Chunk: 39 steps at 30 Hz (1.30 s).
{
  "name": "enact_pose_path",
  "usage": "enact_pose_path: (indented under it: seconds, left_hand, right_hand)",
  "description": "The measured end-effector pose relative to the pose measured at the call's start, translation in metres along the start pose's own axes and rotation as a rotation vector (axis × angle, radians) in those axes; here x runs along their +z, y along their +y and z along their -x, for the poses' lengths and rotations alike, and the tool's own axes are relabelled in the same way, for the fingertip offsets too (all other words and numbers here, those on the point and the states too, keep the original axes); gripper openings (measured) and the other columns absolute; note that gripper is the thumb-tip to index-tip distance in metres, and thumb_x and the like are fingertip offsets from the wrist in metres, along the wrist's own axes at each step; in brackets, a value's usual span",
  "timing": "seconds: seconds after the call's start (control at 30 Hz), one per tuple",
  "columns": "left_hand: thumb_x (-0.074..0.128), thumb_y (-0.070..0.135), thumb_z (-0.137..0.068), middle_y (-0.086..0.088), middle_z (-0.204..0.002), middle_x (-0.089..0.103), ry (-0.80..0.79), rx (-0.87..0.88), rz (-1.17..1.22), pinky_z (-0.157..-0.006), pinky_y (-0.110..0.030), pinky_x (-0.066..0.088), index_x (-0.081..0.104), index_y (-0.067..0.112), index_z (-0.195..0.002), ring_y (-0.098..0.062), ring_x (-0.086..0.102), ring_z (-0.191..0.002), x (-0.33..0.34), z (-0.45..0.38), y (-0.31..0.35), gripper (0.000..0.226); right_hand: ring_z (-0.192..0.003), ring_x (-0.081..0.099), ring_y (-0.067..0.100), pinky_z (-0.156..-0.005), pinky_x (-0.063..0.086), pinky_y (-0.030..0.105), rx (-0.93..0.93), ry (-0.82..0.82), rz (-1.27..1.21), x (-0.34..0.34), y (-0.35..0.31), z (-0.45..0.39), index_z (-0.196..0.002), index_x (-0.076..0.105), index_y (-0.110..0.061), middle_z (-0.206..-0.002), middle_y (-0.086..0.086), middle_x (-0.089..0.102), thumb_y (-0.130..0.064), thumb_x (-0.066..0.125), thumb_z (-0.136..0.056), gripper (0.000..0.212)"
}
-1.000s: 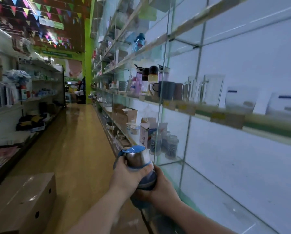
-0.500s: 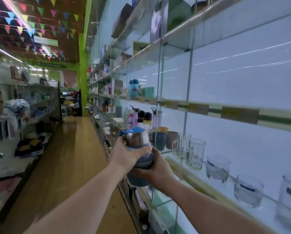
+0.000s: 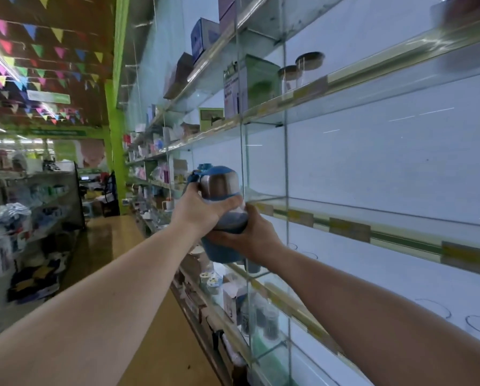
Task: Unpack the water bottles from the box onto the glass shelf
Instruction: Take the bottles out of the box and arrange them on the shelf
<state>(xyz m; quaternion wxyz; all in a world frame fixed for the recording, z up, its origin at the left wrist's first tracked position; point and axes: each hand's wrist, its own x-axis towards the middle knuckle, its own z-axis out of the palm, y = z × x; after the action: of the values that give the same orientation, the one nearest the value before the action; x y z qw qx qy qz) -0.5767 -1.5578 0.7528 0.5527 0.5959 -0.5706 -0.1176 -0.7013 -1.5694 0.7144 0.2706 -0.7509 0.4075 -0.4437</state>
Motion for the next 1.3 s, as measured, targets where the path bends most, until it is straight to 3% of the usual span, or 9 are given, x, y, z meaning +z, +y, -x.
enact_pose_path:
  seconds: [0.1, 0.23, 0.43, 0.57, 0.63, 0.73, 0.9, 1.07, 1.3]
  left_hand:
    - [0.079, 0.057, -0.06, -0.002, -0.119, 0.059, -0.007, 0.026, 0.003, -0.095, -0.038, 0.047, 0.053, 0.021, -0.123, -0.026, 0.057, -0.107, -0.004, -0.005, 0.02, 0.078]
    - [0.077, 0.055, -0.064, -0.001, -0.116, 0.058, -0.003, 0.069, -0.019, -0.087, -0.031, 0.042, 0.053, 0.019, -0.125, -0.024, 0.055, -0.106, 0.002, -0.014, 0.046, 0.075]
    - [0.075, 0.053, -0.068, 0.0, -0.106, 0.051, -0.019, 0.098, -0.028, -0.08, -0.029, 0.039, 0.048, 0.017, -0.121, -0.021, 0.049, -0.097, 0.035, -0.042, 0.07, 0.069]
    - [0.077, 0.052, -0.067, -0.004, -0.11, 0.055, -0.023, 0.108, 0.006, -0.081, -0.032, 0.041, 0.048, 0.016, -0.122, -0.024, 0.052, -0.1, 0.075, -0.076, 0.073, 0.072]
    - [0.078, 0.052, -0.066, -0.005, -0.114, 0.056, -0.029, 0.117, 0.019, -0.083, -0.033, 0.042, 0.047, 0.015, -0.125, -0.026, 0.053, -0.103, 0.099, -0.099, 0.074, 0.076]
    - [0.076, 0.05, -0.069, 0.0, -0.109, 0.052, -0.044, 0.149, -0.003, -0.081, -0.028, 0.038, 0.043, 0.016, -0.129, -0.022, 0.05, -0.099, 0.136, -0.131, 0.073, 0.077]
    - [0.075, 0.049, -0.072, -0.003, -0.125, 0.055, -0.048, 0.12, 0.028, -0.088, -0.028, 0.039, 0.042, 0.017, -0.132, -0.025, 0.052, -0.114, 0.189, -0.18, 0.051, 0.076]
    - [0.079, 0.039, -0.071, 0.002, -0.107, 0.053, -0.107, 0.108, 0.1, -0.08, -0.024, 0.036, 0.05, 0.015, -0.123, -0.016, 0.048, -0.094, 0.229, -0.218, 0.03, 0.065]
    - [0.078, 0.036, -0.073, 0.004, -0.103, 0.049, -0.184, 0.06, 0.11, -0.077, -0.024, 0.035, 0.05, 0.019, -0.123, -0.017, 0.048, -0.092, 0.269, -0.258, 0.016, 0.059]
  right_hand:
    - [-0.12, 0.051, 0.023, -0.088, 0.044, 0.031, -0.003, 0.012, 0.026, -0.016, -0.015, -0.001, -0.144, 0.029, -0.016, -0.137, 0.004, 0.05, -0.052, 0.076, -0.068, 0.096]
    - [-0.126, 0.047, 0.025, -0.094, 0.041, 0.032, 0.005, 0.006, -0.005, -0.041, -0.028, -0.006, -0.146, 0.022, -0.014, -0.141, 0.007, 0.046, -0.052, 0.072, -0.074, 0.095]
    - [-0.128, 0.044, 0.024, -0.093, 0.04, 0.032, 0.039, -0.016, 0.068, -0.08, -0.018, -0.041, -0.147, 0.02, -0.01, -0.145, 0.007, 0.04, -0.057, 0.069, -0.073, 0.101]
    - [-0.125, 0.046, 0.025, -0.087, 0.041, 0.03, 0.047, 0.0, 0.148, -0.109, 0.002, -0.087, -0.144, 0.03, -0.009, -0.142, 0.007, 0.042, -0.058, 0.069, -0.073, 0.095]
    - [-0.111, 0.052, 0.023, -0.074, 0.046, 0.028, 0.033, 0.004, 0.158, -0.122, 0.017, -0.117, -0.138, 0.04, -0.015, -0.133, 0.006, 0.05, -0.055, 0.074, -0.07, 0.085]
    - [-0.096, 0.055, 0.02, -0.055, 0.043, 0.024, 0.037, 0.019, 0.171, -0.138, 0.043, -0.161, -0.127, 0.051, -0.019, -0.119, 0.006, 0.06, -0.048, 0.078, -0.067, 0.071]
    - [-0.086, 0.056, 0.02, -0.059, 0.045, 0.027, 0.121, -0.001, 0.195, -0.147, 0.085, -0.214, -0.115, 0.058, -0.02, -0.107, 0.005, 0.064, -0.043, 0.078, -0.068, 0.056]
    - [-0.092, 0.052, 0.019, -0.066, 0.043, 0.027, 0.184, 0.018, 0.161, -0.147, 0.123, -0.25, -0.118, 0.057, -0.02, -0.102, 0.001, 0.057, -0.039, 0.077, -0.071, 0.054]
    - [-0.09, 0.048, 0.019, -0.074, 0.04, 0.027, 0.291, 0.015, 0.183, -0.153, 0.157, -0.288, -0.119, 0.055, -0.016, -0.1, 0.002, 0.051, -0.038, 0.073, -0.077, 0.051]
